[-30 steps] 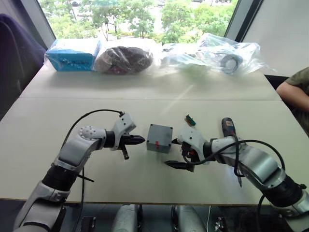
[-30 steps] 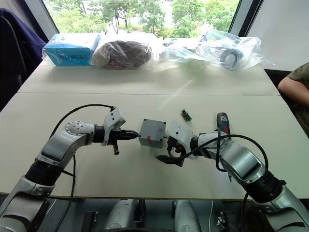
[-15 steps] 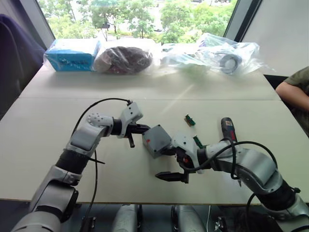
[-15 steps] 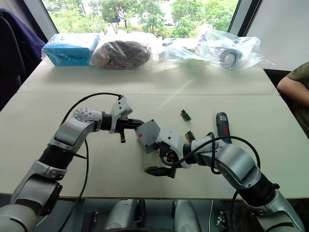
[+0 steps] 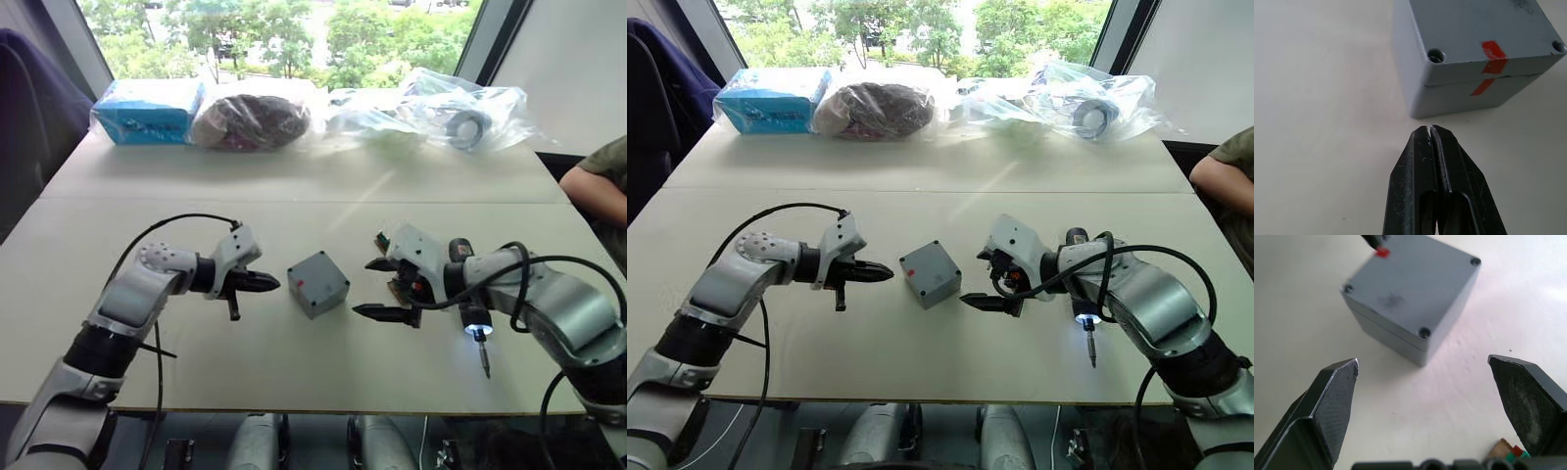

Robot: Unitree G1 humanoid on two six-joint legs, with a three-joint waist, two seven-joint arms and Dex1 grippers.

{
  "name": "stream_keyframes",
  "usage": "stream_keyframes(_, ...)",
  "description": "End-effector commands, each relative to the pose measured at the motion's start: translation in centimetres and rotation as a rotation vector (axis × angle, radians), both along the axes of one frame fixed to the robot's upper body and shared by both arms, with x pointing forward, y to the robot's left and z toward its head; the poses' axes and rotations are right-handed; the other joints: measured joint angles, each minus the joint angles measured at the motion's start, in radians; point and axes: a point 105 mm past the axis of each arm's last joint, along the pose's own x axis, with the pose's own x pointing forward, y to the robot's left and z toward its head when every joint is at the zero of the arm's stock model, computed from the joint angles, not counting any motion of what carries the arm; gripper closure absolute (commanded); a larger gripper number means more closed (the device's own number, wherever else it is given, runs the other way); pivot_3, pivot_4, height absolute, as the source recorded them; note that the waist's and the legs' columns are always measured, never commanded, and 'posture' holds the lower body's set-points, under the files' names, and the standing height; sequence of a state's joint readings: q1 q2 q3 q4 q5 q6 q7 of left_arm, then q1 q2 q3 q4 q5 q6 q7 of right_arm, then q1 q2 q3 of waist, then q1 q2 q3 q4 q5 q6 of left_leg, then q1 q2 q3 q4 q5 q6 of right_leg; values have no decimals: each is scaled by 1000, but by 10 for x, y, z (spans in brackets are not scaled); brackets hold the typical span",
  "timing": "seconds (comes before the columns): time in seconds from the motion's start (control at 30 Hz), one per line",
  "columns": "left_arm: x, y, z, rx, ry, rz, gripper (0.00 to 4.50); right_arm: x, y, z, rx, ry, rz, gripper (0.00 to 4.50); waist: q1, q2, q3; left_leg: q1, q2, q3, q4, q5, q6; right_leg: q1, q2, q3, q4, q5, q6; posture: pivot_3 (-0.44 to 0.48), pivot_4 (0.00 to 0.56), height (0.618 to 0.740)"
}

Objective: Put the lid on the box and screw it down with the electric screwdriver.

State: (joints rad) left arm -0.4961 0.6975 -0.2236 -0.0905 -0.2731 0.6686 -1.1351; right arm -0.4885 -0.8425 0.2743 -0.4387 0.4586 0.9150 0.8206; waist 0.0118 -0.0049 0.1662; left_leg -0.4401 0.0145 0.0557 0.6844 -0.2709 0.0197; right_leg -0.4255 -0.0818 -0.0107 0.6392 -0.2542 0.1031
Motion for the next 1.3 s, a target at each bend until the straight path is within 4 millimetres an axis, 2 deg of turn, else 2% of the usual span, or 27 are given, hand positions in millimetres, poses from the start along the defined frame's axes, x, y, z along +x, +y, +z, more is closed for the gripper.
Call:
stream_keyframes(0.03, -5, -9, 3, -10, -12, -27, 4500, 6, 12, -4, -1, -45, 37, 30, -1, 0, 0, 0, 0, 0, 0, 0, 0, 0, 0, 0, 0, 0, 0, 0, 150, 740)
stream_keyframes(0.17, -3, -10, 1, -20, -19, -1, 4500, 2, 26, -15, 7, -29, 88, 30, 0, 0, 0, 0, 0, 0, 0, 0, 0, -1, 0, 0, 1, 0, 0, 0, 150, 740)
stream_keyframes(0.53, -3, -16, -8, -55, 0, 11, 4500, -30, 38, -19, 54, 72, 192, 30, -1, 0, 0, 0, 0, 0, 0, 0, 0, -1, 0, 0, 2, 0, 0, 0, 150, 740)
stream_keyframes(1.3, -2, -22, -12, -62, -19, -1, 4500, -37, 42, -21, 68, 96, 176, 30, 0, 0, 0, 1, 0, 0, 0, 0, -1, 0, 0, 0, 3, 0, 0, 0, 150, 740)
